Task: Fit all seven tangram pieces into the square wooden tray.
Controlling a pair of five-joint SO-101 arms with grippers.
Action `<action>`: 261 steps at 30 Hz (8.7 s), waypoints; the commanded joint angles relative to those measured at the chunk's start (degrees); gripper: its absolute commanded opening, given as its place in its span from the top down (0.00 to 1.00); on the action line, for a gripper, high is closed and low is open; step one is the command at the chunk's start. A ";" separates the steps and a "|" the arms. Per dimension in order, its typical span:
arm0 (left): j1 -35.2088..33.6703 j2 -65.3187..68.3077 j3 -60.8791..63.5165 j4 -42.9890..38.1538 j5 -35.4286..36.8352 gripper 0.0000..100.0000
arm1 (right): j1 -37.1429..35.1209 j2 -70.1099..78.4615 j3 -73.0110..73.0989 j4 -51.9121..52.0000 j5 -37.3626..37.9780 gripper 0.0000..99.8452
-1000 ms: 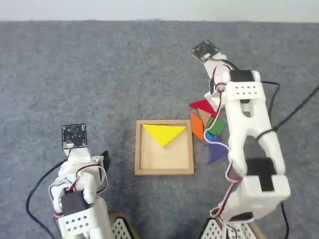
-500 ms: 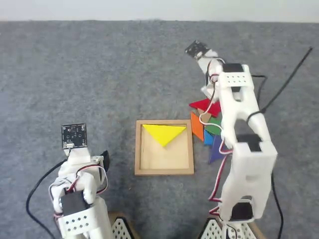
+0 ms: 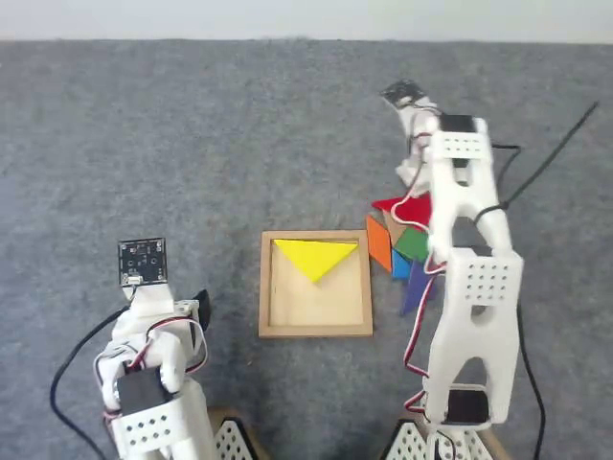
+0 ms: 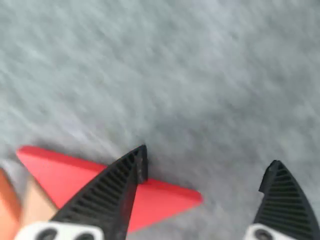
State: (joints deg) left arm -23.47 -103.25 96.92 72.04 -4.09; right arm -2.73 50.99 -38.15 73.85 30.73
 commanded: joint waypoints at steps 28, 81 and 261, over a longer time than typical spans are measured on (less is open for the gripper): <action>-0.26 -0.88 -0.48 0.26 0.53 0.76 | 6.46 -20.70 -2.55 19.12 3.43 0.64; -0.26 -0.88 -0.48 0.26 0.53 0.76 | 22.99 -41.98 19.43 23.78 11.25 0.67; -0.26 -0.88 -0.48 0.26 0.53 0.76 | 8.57 -26.42 20.84 13.76 -57.23 0.69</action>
State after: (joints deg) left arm -23.47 -103.25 96.92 72.04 -4.09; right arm 3.43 28.04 -15.65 88.35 -25.54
